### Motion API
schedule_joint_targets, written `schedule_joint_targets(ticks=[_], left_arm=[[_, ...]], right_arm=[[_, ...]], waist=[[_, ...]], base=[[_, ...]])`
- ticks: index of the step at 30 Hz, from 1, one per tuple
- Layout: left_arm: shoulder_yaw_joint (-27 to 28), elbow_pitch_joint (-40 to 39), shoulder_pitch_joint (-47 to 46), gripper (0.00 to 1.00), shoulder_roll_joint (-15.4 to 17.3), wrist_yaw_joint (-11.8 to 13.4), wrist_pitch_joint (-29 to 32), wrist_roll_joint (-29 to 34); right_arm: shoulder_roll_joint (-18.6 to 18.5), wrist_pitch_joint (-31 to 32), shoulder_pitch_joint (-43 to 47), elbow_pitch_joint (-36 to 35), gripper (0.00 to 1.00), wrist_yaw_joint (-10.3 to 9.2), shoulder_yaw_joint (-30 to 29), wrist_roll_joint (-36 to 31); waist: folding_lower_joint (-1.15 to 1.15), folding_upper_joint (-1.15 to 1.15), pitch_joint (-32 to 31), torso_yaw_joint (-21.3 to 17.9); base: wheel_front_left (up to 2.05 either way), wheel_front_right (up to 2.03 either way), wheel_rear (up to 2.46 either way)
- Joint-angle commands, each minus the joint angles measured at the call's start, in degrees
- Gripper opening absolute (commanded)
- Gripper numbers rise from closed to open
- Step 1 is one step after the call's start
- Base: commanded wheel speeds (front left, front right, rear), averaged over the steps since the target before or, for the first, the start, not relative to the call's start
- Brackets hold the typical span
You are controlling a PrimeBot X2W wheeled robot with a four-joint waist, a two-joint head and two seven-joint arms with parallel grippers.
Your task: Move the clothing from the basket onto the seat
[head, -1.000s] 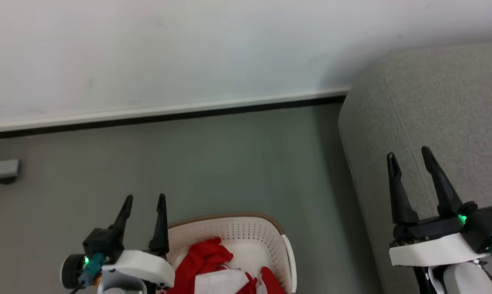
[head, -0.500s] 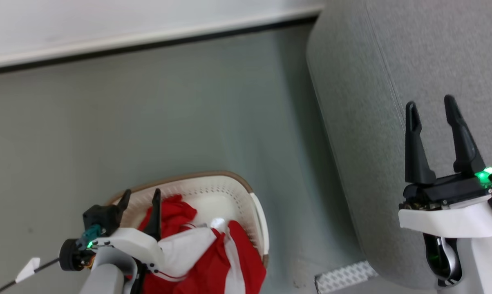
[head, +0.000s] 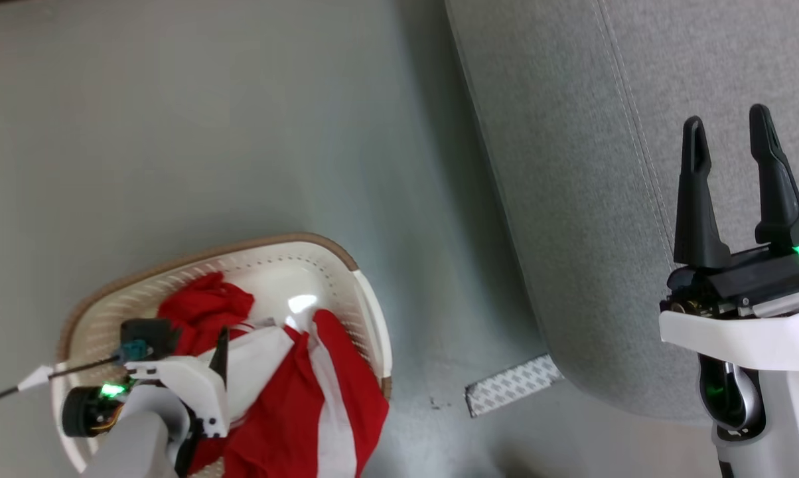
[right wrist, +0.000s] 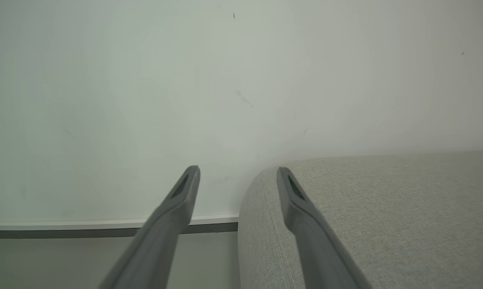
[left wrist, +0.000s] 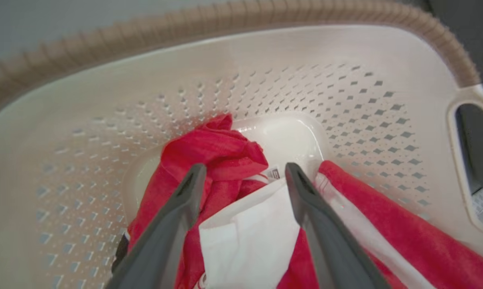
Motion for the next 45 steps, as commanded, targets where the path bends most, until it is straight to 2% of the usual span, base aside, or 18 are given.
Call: schedule_joint_targets(ticks=[1,4,9,16,19,24,31,36,37,38,39,45], left_arm=[[-0.14,2.18,-1.49,1.00,1.13,-0.11,1.10,0.59],[0.51,6.24,-2.94,1.00,1.85,0.09,4.07,-0.63],[-0.20,8.73,-4.96,1.00,3.23,0.74,6.94,-0.27],[-2.08,9.68,-8.92,1.00,5.94,5.07,8.03,1.96],[-2.87,9.92,-10.79,1.00,6.47,6.02,8.57,2.30],[-3.86,10.41,-13.25,1.00,6.77,6.15,12.18,2.71],[-5.46,10.88,-14.93,1.00,6.11,4.50,18.24,2.88],[-5.90,10.96,-15.64,1.00,5.59,4.16,18.55,2.23],[-6.00,10.94,-15.94,0.79,5.51,4.01,18.01,2.08],[-6.10,10.89,-16.31,0.42,5.50,3.79,17.58,2.00],[-6.13,10.88,-16.63,0.00,5.54,3.75,17.12,1.88],[-6.41,10.87,-17.85,0.00,5.73,2.91,15.52,1.08]], right_arm=[[0.17,0.02,-1.05,-0.65,1.00,-0.12,0.22,0.07],[0.16,0.02,-1.32,-1.30,1.00,-0.12,-0.49,0.29],[0.18,0.03,-1.79,-2.40,1.00,-0.12,-1.45,1.13],[0.17,0.03,-1.86,-3.43,1.00,-0.12,-1.89,2.05],[0.16,0.03,-1.93,-3.94,1.00,-0.12,-2.24,2.09],[0.16,0.03,-2.04,-4.25,1.00,-0.12,-2.37,2.02],[0.17,0.03,-1.22,-4.36,1.00,-0.12,-2.51,1.72],[0.17,0.03,-1.24,-4.40,1.00,-0.12,-2.26,1.64],[0.17,0.03,-1.34,-4.47,1.00,-0.12,-2.24,1.58],[0.17,0.03,-1.43,-4.54,1.00,-0.12,-2.24,1.50],[0.17,0.03,-1.50,-4.57,1.00,-0.12,-2.25,1.46],[0.17,0.02,-2.32,-3.82,1.00,-0.12,-1.84,1.52]], waist=[[-0.01,0.00,2.64,-2.19],[-0.01,0.00,4.18,-3.30],[-0.01,0.00,6.74,-4.84],[-0.01,0.00,10.27,-5.05],[-0.01,0.00,11.38,-4.63],[-0.01,0.00,12.82,-3.91],[-0.01,0.00,13.79,-3.24],[-0.01,0.00,14.27,-2.79],[-0.01,0.00,14.42,-2.66],[-0.01,0.00,14.56,-2.54],[-0.01,0.00,14.68,-2.43],[-0.01,0.00,14.52,-2.37]], base=[[0.00,0.00,0.00],[0.00,0.00,0.00],[0.00,0.00,0.00],[0.00,0.00,0.00],[0.00,0.00,0.00],[0.00,0.00,0.00],[0.00,0.00,0.00],[0.01,0.01,0.01],[0.03,0.03,0.03],[0.02,0.02,0.02],[0.00,0.00,0.00],[0.00,0.00,0.00]])
